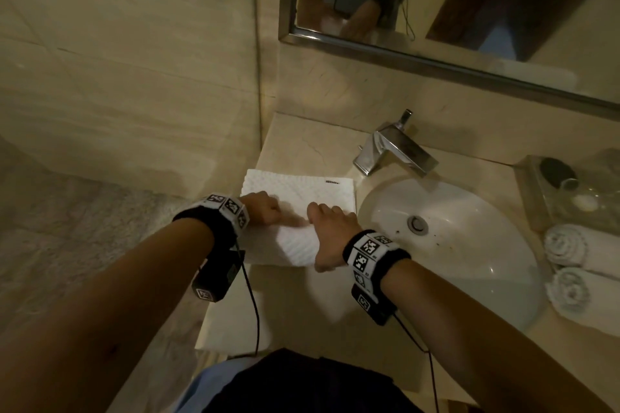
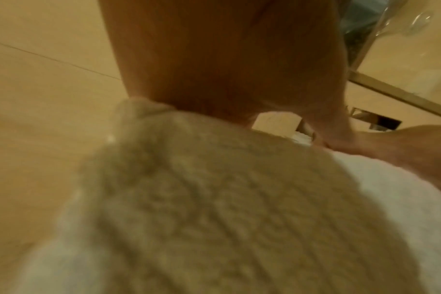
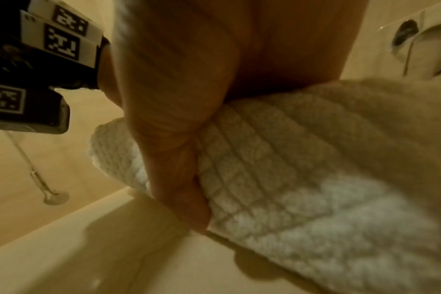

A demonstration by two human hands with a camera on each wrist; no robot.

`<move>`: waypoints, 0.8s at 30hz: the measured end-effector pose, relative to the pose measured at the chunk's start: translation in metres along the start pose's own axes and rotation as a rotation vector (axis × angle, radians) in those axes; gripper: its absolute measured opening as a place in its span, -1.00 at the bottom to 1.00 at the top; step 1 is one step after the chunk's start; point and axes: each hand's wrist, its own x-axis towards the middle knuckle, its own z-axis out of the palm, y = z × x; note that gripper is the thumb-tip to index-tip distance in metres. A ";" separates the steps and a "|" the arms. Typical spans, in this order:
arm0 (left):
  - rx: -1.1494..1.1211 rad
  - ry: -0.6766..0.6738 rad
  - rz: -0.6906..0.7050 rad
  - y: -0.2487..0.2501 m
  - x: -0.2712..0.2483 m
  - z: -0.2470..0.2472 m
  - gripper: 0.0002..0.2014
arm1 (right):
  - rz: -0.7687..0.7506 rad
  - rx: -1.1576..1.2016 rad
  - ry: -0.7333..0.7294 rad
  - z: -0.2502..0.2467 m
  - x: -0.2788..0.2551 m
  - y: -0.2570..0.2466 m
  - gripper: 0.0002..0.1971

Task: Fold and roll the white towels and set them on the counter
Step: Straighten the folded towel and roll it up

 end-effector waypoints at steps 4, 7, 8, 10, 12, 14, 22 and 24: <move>0.040 -0.008 -0.036 -0.001 0.007 -0.003 -0.46 | -0.010 0.002 0.041 0.005 -0.004 0.002 -0.22; 0.102 0.036 0.002 0.001 0.009 -0.003 -0.56 | 0.012 0.025 0.014 -0.002 -0.008 0.004 -0.26; 0.123 0.038 0.000 0.001 0.011 -0.002 -0.55 | 0.020 0.037 -0.002 -0.003 -0.008 0.004 -0.26; 0.118 0.050 -0.031 -0.003 0.019 0.003 -0.48 | 0.043 0.069 -0.055 -0.007 -0.007 0.003 -0.23; 0.115 0.065 -0.045 -0.005 0.022 0.005 -0.44 | 0.077 0.112 -0.113 -0.010 -0.005 0.000 -0.20; 0.114 0.084 -0.042 -0.005 0.022 0.007 -0.43 | 0.106 0.161 -0.158 -0.015 -0.003 0.000 -0.18; 0.224 0.197 0.051 0.005 -0.001 -0.007 -0.27 | 0.171 0.293 -0.235 -0.027 0.006 0.006 -0.07; 0.266 0.177 0.150 0.025 -0.015 -0.006 -0.30 | 0.184 0.299 -0.263 -0.031 0.009 0.007 -0.13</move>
